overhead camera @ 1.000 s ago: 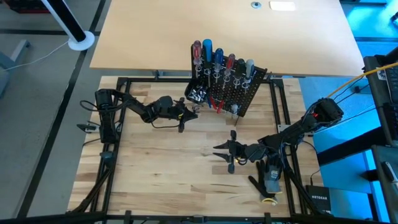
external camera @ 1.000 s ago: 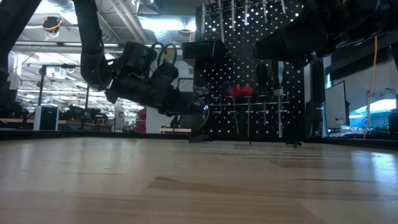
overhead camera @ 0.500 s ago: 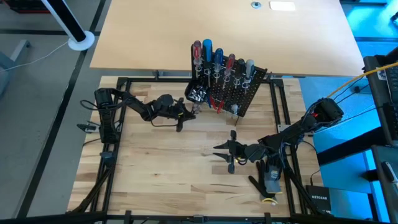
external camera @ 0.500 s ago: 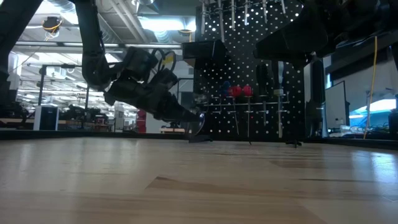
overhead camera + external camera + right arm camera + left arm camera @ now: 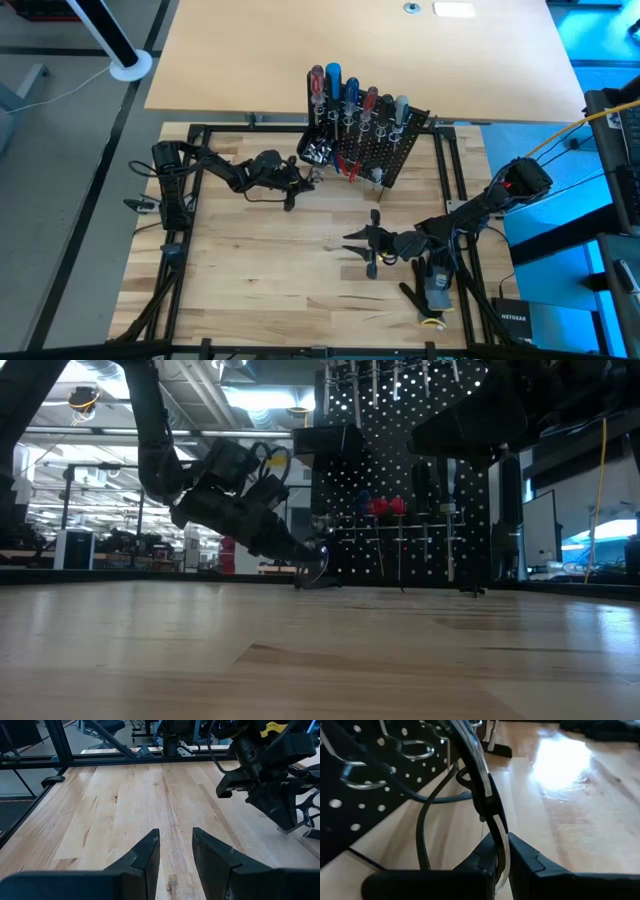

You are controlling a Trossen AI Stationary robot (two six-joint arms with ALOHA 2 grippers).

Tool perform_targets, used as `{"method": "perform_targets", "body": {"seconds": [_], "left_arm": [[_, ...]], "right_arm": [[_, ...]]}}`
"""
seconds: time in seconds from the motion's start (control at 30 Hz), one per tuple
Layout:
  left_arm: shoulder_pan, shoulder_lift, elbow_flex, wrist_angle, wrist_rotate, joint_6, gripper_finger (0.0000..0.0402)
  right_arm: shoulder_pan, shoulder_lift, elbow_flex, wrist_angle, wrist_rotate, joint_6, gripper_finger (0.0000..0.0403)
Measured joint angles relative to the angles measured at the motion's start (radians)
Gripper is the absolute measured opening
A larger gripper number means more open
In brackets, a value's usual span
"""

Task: Hang tools onto peg board
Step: Hang the eye glasses on the black pegboard

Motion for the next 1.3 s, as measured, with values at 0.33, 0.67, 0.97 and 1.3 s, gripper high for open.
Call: {"method": "perform_targets", "body": {"seconds": [0.33,0.67,0.97,1.3], "left_arm": [[-0.011,0.0,0.0,0.008,-0.03,0.045,0.0018],[-0.013,-0.001,0.0,-0.003,-0.058,-0.018,0.0139],[-0.015,-0.2,0.0,-0.282,-0.058,0.016,0.0177],[-0.143,-0.2,0.006,-0.245,-0.304,0.017,0.0178]], "right_arm": [[0.0,0.0,0.0,-0.001,0.0,0.002,0.0115],[0.0,0.0,0.0,-0.006,0.0,0.008,0.0115],[0.0,0.0,0.0,-0.006,0.0,0.008,0.0115],[0.0,0.0,0.0,-0.005,0.014,0.008,0.0115]]}}
